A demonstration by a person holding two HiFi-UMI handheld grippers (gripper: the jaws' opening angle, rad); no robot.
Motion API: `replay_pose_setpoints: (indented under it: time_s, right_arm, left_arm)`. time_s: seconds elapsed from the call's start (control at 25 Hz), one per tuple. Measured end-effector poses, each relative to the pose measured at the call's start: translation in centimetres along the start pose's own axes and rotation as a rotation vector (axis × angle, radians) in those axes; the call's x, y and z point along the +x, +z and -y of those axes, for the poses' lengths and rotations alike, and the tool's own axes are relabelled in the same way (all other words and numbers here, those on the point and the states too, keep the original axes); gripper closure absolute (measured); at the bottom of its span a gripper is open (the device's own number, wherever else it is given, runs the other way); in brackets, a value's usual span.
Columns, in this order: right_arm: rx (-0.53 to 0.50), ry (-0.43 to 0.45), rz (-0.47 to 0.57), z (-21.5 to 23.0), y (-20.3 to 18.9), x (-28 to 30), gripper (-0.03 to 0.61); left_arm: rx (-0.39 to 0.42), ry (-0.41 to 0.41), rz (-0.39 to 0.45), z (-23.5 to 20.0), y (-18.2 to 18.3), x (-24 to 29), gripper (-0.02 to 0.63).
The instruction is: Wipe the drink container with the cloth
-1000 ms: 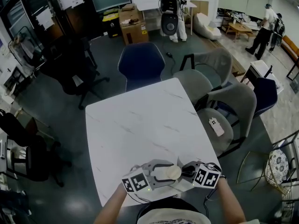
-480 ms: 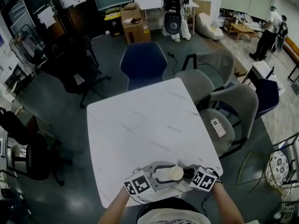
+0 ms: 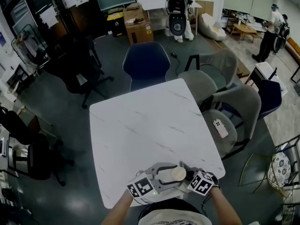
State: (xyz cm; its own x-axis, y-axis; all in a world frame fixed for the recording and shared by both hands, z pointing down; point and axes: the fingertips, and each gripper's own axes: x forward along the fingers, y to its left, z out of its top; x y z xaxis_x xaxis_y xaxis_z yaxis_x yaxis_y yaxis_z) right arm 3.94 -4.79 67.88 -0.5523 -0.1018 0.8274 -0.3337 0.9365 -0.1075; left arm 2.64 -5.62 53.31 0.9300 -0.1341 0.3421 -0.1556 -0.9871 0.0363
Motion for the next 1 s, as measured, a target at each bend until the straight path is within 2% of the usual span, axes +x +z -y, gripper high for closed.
replay_pose_setpoints:
  time_s: [0.16,0.36,0.52,0.68,1.0]
  right_arm:
    - [0.030,-0.011,0.019,-0.1,0.1,-0.1,0.532]
    - [0.061,-0.028,0.061,-0.3,0.6,-1.1,0.532]
    - [0.069,-0.048,0.117,-0.5,1.6,-2.6,0.532]
    - [0.094,-0.071,0.184,-0.7,3.3,-4.9,0.531]
    - [0.118,-0.136,0.339,-0.4,6.0,-9.6,0.532]
  left_arm:
    - [-0.013,0.028,-0.010,0.0,-0.1,0.0,0.341]
    - [0.012,0.107,-0.110,-0.1,-2.5,0.5,0.341]
    - [-0.004,0.137,-0.105,0.0,-3.0,0.6,0.341]
    - [-0.005,0.151,-0.085,-0.1,-1.9,0.2,0.341]
    - [-0.067,0.222,-0.065,-0.2,-2.0,0.1,0.341]
